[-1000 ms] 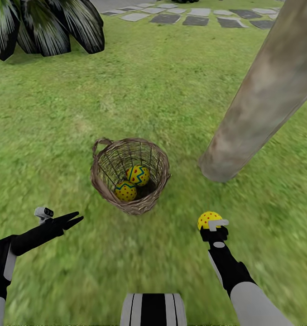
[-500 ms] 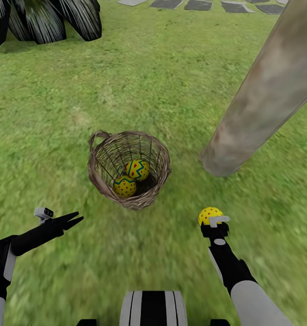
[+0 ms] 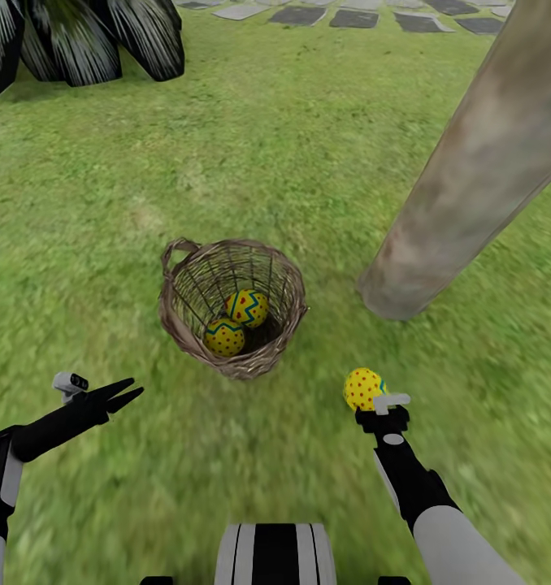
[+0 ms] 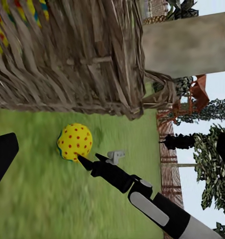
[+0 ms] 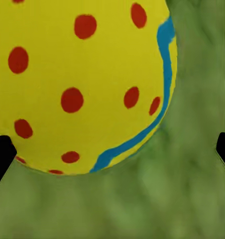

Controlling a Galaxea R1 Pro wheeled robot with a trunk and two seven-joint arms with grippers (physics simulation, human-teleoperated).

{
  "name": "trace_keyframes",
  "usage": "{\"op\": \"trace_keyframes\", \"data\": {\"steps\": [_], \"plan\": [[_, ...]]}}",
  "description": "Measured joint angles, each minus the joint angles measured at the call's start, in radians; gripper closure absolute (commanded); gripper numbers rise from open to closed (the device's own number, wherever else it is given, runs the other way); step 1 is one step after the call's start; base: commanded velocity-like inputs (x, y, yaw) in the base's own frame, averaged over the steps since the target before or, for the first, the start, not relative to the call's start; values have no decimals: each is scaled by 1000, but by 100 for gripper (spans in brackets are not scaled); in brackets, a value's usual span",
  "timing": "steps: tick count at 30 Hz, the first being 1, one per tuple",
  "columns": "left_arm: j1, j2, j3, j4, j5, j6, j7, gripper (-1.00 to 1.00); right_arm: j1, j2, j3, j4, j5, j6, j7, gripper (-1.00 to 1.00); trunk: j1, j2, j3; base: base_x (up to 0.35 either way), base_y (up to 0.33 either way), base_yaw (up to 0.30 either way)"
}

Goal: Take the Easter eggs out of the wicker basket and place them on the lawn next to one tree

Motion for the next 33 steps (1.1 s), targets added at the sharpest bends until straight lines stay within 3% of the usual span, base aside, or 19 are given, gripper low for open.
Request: {"op": "trace_keyframes", "data": {"steps": [10, 12, 14, 17, 20, 23, 25, 28, 33], "plan": [[0, -2, -5, 3, -1, 5, 0, -100, 0, 0, 0, -23, -3, 6, 2, -100, -5, 2, 39, 0, 0, 0], [0, -1, -3, 1, -1, 7, 0, -100, 0, 9, -1, -51, -4, 41, 1, -100, -5, 3, 46, 0, 0, 0], [-1, 6, 2, -10, 0, 7, 0, -100, 1, 26, -2, -117, -4, 165, 2, -100, -6, 3, 54, 0, 0, 0], [-1, 39, 22, -21, 10, 6, 0, -100, 5, 31, -3, -214, -3, 343, 3, -100, -8, 4, 66, 0, 0, 0], [-3, 66, 47, -23, 64, 14, 0, -100, 6, 32, -2, -314, 0, 546, 17, -100, -9, 5, 77, 0, 0, 0], [-22, 82, 48, -23, 74, 34, 0, -100, 8, 29, -1, -365, 0, 718, 199, -100, -10, 5, 89, 0, 0, 0], [-30, 105, 45, -23, 76, 39, 0, -100, 11, 24, -1, -462, -6, 835, 304, -100, -11, 6, 97, 0, 0, 0], [-35, 137, 44, -25, 81, 44, 0, -100, 24, 22, -1, -617, -5, 886, 384, -100, -13, 7, 108, 0, 0, 0], [-38, 153, 47, -111, 102, 54, 0, -100, 32, 22, 14, -654, -6, 897, 395, -100, -15, 8, 128, 0, 0, 0]]}}
